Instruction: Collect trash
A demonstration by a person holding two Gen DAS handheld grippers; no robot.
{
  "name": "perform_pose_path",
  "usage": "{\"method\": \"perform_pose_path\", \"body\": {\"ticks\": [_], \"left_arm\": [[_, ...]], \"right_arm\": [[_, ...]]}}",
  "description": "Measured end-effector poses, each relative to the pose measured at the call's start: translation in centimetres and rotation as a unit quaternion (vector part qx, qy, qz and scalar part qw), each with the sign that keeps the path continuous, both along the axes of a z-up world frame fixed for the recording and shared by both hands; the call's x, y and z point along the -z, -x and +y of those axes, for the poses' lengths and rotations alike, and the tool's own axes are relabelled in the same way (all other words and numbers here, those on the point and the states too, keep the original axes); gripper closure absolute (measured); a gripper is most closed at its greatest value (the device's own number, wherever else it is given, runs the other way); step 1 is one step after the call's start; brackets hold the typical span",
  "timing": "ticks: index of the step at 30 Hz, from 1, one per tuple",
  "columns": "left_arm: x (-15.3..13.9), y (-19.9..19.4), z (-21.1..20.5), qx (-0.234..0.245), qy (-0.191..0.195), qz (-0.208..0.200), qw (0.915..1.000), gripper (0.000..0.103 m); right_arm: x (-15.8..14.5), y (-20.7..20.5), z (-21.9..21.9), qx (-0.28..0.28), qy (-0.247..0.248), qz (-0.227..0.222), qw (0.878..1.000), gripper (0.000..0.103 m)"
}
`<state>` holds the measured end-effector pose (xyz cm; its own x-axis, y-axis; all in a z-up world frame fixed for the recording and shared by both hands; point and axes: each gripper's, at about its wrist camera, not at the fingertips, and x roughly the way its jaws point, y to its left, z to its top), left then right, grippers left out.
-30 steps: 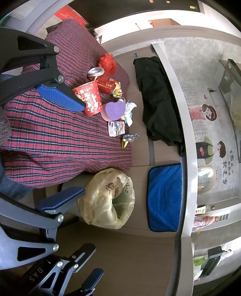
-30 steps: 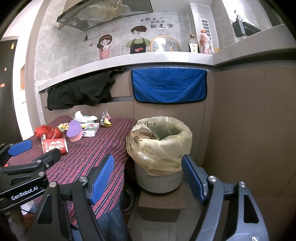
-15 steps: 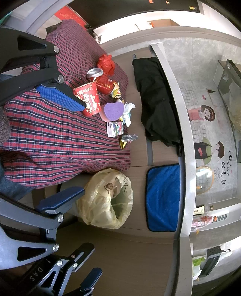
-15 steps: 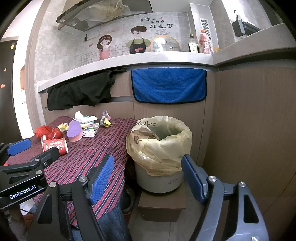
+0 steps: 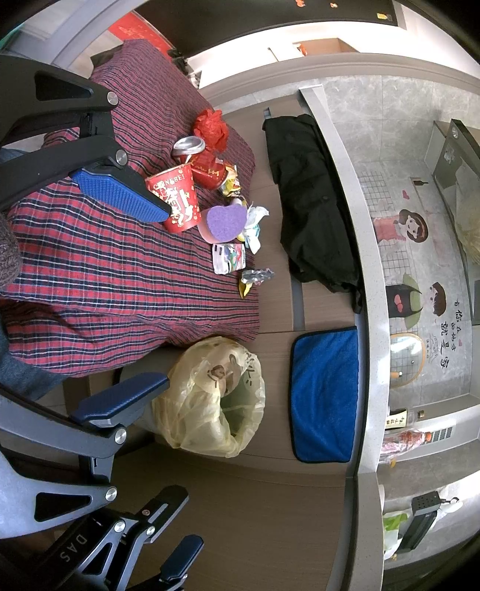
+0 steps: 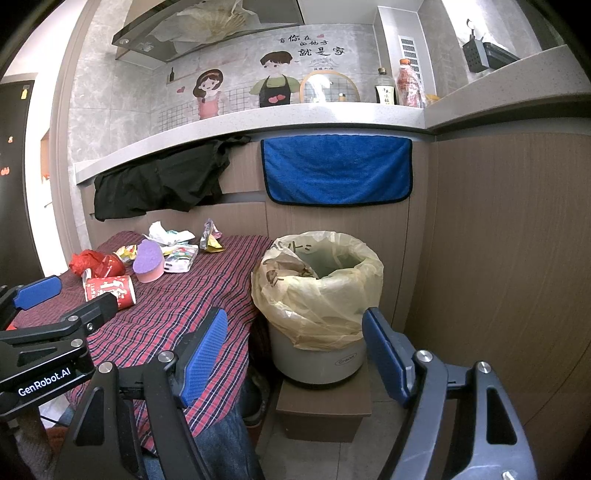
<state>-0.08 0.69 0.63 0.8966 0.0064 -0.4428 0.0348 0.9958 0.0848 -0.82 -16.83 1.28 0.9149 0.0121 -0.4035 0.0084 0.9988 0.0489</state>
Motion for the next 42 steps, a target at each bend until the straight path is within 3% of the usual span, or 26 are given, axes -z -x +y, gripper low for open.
{"method": "perform_pose_path", "body": {"ticks": [17,24,29,34,42], "left_arm": [[0.1,0.0,0.0,0.000,0.000,0.000,1.0000,0.020],[-0.9,-1.6,0.9,0.014,0.018,0.008,0.9997,0.020],[-3.3,-3.6,5.6,0.011,0.076,-0.014,0.9969,0.020],[-5.0,-6.8,12.6,-0.002,0.110,0.003,0.9940,0.020],[-3.8,-8.8,24.5,-0.082,0.090,-0.002,0.9925,0.019]], "right_arm": [[0.0,0.1,-0.1,-0.001,-0.002,0.002,1.000,0.030],[-0.2,-0.3,-0.2,-0.004,0.006,0.001,1.000,0.030],[-1.2,-2.3,0.1,-0.014,0.011,-0.005,1.000,0.030],[-2.1,-6.2,3.0,-0.062,0.001,0.011,0.998,0.030],[-1.1,-10.8,12.1,-0.160,0.019,0.042,0.986,0.030]]}}
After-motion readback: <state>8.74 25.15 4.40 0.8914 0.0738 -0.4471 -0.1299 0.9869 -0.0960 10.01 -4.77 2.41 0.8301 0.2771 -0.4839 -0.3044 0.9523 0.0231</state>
